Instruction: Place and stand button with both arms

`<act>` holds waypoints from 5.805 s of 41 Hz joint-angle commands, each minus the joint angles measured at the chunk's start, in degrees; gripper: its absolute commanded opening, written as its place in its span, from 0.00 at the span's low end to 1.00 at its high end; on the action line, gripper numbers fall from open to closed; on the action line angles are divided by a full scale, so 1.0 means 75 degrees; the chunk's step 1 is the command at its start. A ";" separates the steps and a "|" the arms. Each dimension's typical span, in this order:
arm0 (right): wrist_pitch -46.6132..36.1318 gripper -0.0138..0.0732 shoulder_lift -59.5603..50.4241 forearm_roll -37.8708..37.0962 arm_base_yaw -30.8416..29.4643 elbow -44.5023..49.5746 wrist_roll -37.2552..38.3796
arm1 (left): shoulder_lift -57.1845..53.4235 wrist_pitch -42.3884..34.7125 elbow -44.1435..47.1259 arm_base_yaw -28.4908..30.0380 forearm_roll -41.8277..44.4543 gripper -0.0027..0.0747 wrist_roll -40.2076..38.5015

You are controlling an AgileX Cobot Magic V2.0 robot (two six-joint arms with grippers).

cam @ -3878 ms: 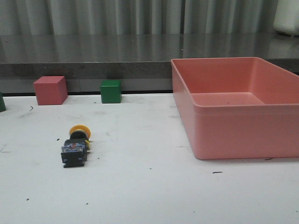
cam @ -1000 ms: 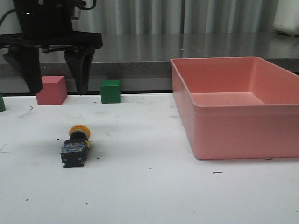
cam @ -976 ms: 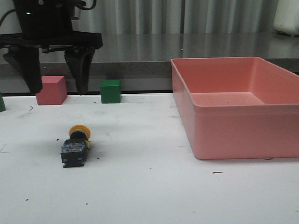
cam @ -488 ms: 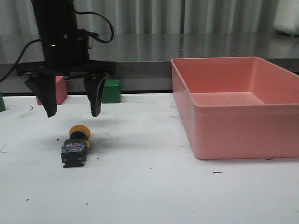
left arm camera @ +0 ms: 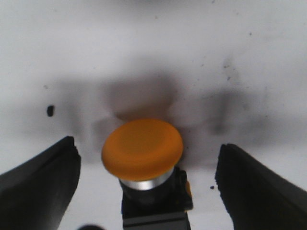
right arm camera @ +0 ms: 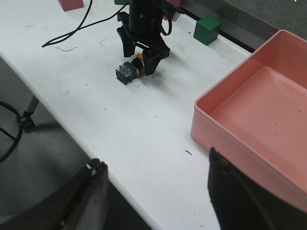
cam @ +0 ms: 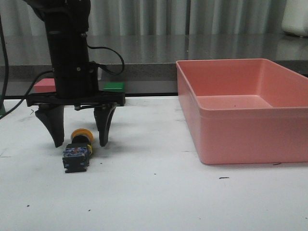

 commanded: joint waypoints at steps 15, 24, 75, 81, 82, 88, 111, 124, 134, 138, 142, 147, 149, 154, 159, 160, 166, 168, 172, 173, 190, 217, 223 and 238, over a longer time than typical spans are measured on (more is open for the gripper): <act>-0.0581 0.70 0.0026 -0.0089 -0.0044 -0.0172 -0.0085 | -0.0267 0.0280 -0.0384 -0.0026 -0.0095 0.41 -0.0111; -0.0581 0.70 0.0026 -0.0089 -0.0044 -0.0172 -0.0085 | -0.0394 0.0352 -0.0681 -0.0011 -0.0080 0.30 0.0088; -0.0581 0.70 0.0026 -0.0089 -0.0044 -0.0172 -0.0085 | -0.7512 -0.9044 0.7326 0.1034 0.0150 0.30 0.3577; -0.0581 0.70 0.0026 -0.0089 -0.0044 -0.0172 -0.0085 | -0.7741 -1.1551 0.8838 0.1034 0.0150 0.30 0.3577; -0.0581 0.70 0.0026 -0.0089 -0.0044 -0.0172 -0.0085 | -0.7741 -1.1983 0.9099 0.1034 0.0150 0.30 0.3577; -0.0581 0.70 0.0026 -0.0089 -0.0044 -0.0172 -0.0085 | -0.7515 -1.4198 1.0163 0.1034 0.0066 0.30 0.3540; -0.0581 0.70 0.0026 -0.0089 -0.0044 -0.0172 -0.0085 | -0.4914 -1.8382 1.0552 0.1017 0.0083 0.30 0.2695; -0.0581 0.70 0.0026 -0.0089 -0.0044 -0.0172 -0.0085 | -0.3441 -1.9752 1.0387 0.1017 0.0235 0.30 0.2682; -0.0581 0.70 0.0026 -0.0089 -0.0044 -0.0172 -0.0085 | -0.2972 -1.9752 0.9976 0.1017 0.0295 0.30 0.2608; -0.0581 0.70 0.0026 -0.0089 -0.0044 -0.0172 -0.0085 | -0.2789 -1.9752 0.9757 0.1017 0.0295 0.30 0.2334; -0.0581 0.70 0.0026 -0.0089 -0.0044 -0.0172 -0.0085 | -0.2636 -1.9752 0.9636 0.1017 0.0295 0.30 0.2333; -0.0581 0.70 0.0026 -0.0089 -0.0044 -0.0172 -0.0085 | -0.2516 -1.9725 0.9623 0.1017 0.0295 0.31 0.2333; -0.0581 0.70 0.0026 -0.0089 -0.0044 -0.0172 -0.0085 | -0.2505 -1.9679 0.9623 0.1017 0.0295 0.31 0.2333; -0.0581 0.70 0.0026 -0.0089 -0.0044 -0.0172 -0.0085 | -0.2505 -1.9679 0.9700 0.1017 0.0295 0.32 0.2333; -0.0581 0.70 0.0026 -0.0089 -0.0044 -0.0172 -0.0085 | -0.2505 -1.9517 0.9844 0.1017 0.0295 0.41 0.2333; -0.0581 0.70 0.0026 -0.0089 -0.0044 -0.0172 -0.0085 | -0.2505 -1.9517 0.9894 0.1017 0.0295 0.42 0.2333; -0.0581 0.70 0.0026 -0.0089 -0.0044 -0.0172 -0.0085 | -0.2520 -1.9563 1.0097 0.1017 0.0295 0.55 0.2333; -0.0581 0.70 0.0026 -0.0089 -0.0044 -0.0172 -0.0085 | -0.2551 -1.9575 1.0176 0.1017 0.0295 0.60 0.2333; -0.0581 0.70 0.0026 -0.0089 -0.0044 -0.0172 -0.0085 | -0.2659 -1.9561 1.0291 0.1017 0.0295 0.67 0.2320; -0.0581 0.70 0.0026 -0.0089 -0.0044 -0.0172 -0.0085 | -0.2711 -1.9514 1.0328 0.1017 0.0295 0.67 0.2317; -0.0581 0.70 0.0026 -0.0089 -0.0044 -0.0172 -0.0085 | -0.5265 -1.5472 1.0455 0.1017 0.0295 0.67 0.2304; -0.0581 0.70 0.0026 -0.0089 -0.0044 -0.0172 -0.0085 | -1.0788 -0.4914 0.7011 0.0842 0.0269 0.67 0.2304; -0.0581 0.70 0.0026 -0.0089 -0.0044 -0.0172 -0.0085 | -1.1490 -0.3936 0.6494 0.0842 0.0269 0.67 0.2304; -0.0592 0.70 0.0026 -0.0089 -0.0044 -0.0172 -0.0085 | -1.2656 -0.2210 0.5975 0.0842 0.0361 0.67 0.2304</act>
